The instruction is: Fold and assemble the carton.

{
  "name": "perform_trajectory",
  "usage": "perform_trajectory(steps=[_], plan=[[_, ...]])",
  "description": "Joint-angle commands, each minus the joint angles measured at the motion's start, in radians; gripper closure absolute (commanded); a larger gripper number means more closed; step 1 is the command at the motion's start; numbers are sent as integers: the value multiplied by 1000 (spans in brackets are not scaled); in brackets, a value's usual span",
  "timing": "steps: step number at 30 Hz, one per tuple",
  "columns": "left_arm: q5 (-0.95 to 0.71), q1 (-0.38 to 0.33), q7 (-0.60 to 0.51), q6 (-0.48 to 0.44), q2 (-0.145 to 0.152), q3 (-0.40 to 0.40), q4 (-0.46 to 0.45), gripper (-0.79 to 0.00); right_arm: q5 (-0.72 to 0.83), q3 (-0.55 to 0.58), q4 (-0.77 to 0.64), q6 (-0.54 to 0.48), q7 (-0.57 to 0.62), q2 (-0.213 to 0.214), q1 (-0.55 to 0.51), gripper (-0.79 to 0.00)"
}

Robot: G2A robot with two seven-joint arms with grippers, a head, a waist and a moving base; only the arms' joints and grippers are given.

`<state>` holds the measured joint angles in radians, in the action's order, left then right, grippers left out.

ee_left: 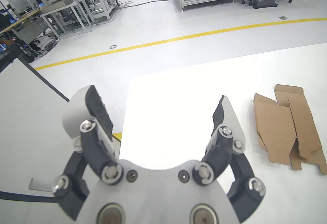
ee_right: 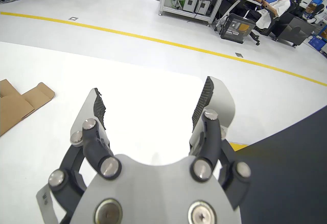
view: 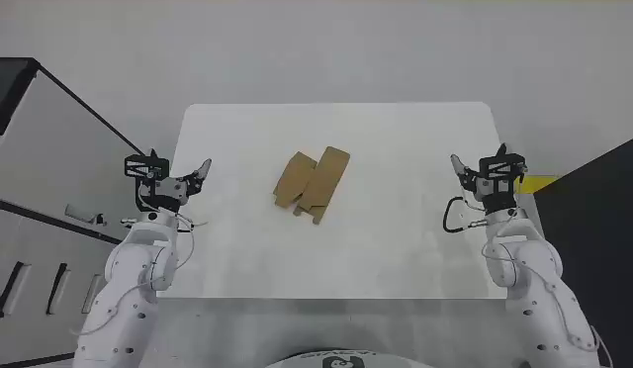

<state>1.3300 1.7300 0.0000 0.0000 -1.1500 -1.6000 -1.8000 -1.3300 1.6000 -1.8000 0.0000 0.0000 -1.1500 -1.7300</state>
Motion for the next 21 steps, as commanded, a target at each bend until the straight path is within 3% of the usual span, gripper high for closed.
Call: perform_trajectory(steps=[1,8,9,21], plan=[[0,0,0,0,0,0,0,-784,0,0,0,0,0,0,0,-707],[0,0,0,0,0,0,0,-785,0,0,0,0,0,0,0,-707],[-3,-1,1,-1,0,1,-2,-785,0,0,0,0,0,0,0,-785],[-12,35,-19,-101,-7,87,-96,-785,0,0,0,0,0,0,0,-785]])
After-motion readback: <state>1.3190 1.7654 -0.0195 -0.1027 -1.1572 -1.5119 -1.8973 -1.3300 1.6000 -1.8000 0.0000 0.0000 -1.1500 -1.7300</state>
